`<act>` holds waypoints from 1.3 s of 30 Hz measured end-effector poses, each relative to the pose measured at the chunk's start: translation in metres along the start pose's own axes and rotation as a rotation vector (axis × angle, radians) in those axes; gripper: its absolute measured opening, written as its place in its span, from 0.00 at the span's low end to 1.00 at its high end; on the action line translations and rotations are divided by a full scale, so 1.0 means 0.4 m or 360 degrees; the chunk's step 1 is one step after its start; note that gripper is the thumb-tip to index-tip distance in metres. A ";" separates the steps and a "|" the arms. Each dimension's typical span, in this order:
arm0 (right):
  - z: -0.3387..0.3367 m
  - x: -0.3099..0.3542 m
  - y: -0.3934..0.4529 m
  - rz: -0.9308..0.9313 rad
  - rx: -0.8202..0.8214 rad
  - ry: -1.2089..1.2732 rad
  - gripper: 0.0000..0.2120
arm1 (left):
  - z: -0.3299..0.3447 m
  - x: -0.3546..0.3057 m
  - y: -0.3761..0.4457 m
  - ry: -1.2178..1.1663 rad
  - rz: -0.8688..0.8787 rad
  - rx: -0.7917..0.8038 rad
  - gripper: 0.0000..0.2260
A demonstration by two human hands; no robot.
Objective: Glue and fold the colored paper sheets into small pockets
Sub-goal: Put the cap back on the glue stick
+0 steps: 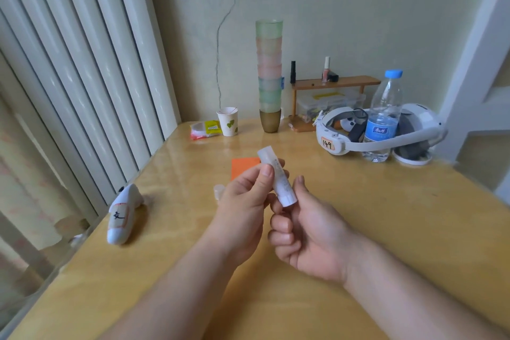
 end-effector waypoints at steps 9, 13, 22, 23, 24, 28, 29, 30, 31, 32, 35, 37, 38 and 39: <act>0.006 0.002 0.002 -0.0094 -0.0031 0.0031 0.28 | -0.018 0.003 0.019 0.0011 -0.0015 -0.0048 0.17; 0.001 0.005 0.009 -0.0288 -0.0098 -0.0055 0.26 | -0.020 -0.002 0.017 0.0034 0.0020 -0.0105 0.16; -0.016 0.038 -0.008 -0.1121 -0.0381 -0.0728 0.11 | -0.026 -0.014 0.014 0.0021 0.0113 -0.0192 0.19; -0.019 0.044 -0.012 -0.1217 -0.0481 -0.0859 0.09 | -0.026 -0.014 0.013 0.0022 0.0114 -0.0199 0.19; -0.024 0.050 -0.015 -0.1319 -0.0585 -0.0988 0.10 | -0.027 -0.014 0.013 0.0029 0.0113 -0.0211 0.18; -0.037 0.062 -0.029 -0.1687 -0.0941 -0.1467 0.19 | -0.025 -0.014 0.010 0.0043 0.0076 -0.0195 0.17; -0.037 0.062 -0.033 -0.1726 -0.0898 -0.1464 0.18 | -0.025 -0.016 0.009 0.0037 0.0085 -0.0182 0.20; -0.035 0.060 -0.032 -0.1676 -0.0795 -0.1371 0.18 | -0.024 -0.018 0.008 0.0028 0.0100 -0.0177 0.22; -0.027 0.056 -0.028 -0.1499 -0.0661 -0.1206 0.19 | -0.025 -0.019 0.008 0.0019 0.0116 -0.0172 0.24; -0.019 0.048 -0.017 -0.1232 -0.0515 -0.1012 0.24 | -0.025 -0.019 0.006 0.0018 0.0123 -0.0168 0.24; 0.003 0.012 -0.004 -0.0429 -0.0192 -0.0548 0.38 | -0.033 -0.012 0.006 0.0008 0.0096 -0.0174 0.20; 0.004 0.009 -0.007 -0.0268 -0.0080 -0.0282 0.35 | -0.033 -0.011 0.006 0.0025 0.0091 -0.0167 0.20; 0.002 0.011 -0.008 -0.0250 -0.0045 -0.0191 0.32 | -0.031 -0.013 0.006 0.0040 0.0097 -0.0165 0.21; -0.001 0.013 -0.008 -0.0258 -0.0015 -0.0156 0.30 | -0.030 -0.014 0.005 0.0056 0.0103 -0.0166 0.21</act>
Point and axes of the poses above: each hand's wrist, its own y-axis towards the middle knuckle, its own z-axis out of the palm, x = y × z, the point moved 4 cm from there along y, towards the middle knuckle, and after that the axes turned 1 degree about -x, right-handed, at the moved point
